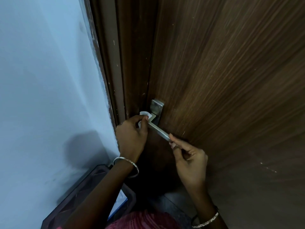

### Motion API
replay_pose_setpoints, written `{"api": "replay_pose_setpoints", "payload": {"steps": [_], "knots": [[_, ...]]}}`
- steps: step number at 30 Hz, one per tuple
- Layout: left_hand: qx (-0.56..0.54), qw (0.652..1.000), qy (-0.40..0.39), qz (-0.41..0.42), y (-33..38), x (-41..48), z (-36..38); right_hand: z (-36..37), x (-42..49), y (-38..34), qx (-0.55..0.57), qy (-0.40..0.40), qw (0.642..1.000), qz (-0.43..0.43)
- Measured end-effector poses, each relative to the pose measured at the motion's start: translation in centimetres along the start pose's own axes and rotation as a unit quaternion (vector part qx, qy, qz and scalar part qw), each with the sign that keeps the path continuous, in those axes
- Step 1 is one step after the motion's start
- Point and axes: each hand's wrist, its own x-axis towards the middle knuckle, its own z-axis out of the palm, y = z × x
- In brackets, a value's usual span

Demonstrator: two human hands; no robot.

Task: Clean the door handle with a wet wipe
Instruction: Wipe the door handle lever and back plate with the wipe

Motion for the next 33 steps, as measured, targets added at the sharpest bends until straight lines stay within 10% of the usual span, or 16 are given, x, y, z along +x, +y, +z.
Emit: {"api": "replay_pose_setpoints", "payload": {"steps": [13,24,33], "knots": [[-0.129,0.983,-0.034,-0.129,-0.1,0.2,0.8,-0.3,0.3,0.5,0.029,-0.005,1.000,0.002],[0.097,0.990,0.032,0.093,0.6,0.1,0.0,0.0,0.4,0.7,0.036,0.006,0.999,-0.004],[-0.053,0.995,0.049,0.065,4.0,0.4,1.4,0.2,0.2,0.9,0.016,0.011,1.000,0.005]]}}
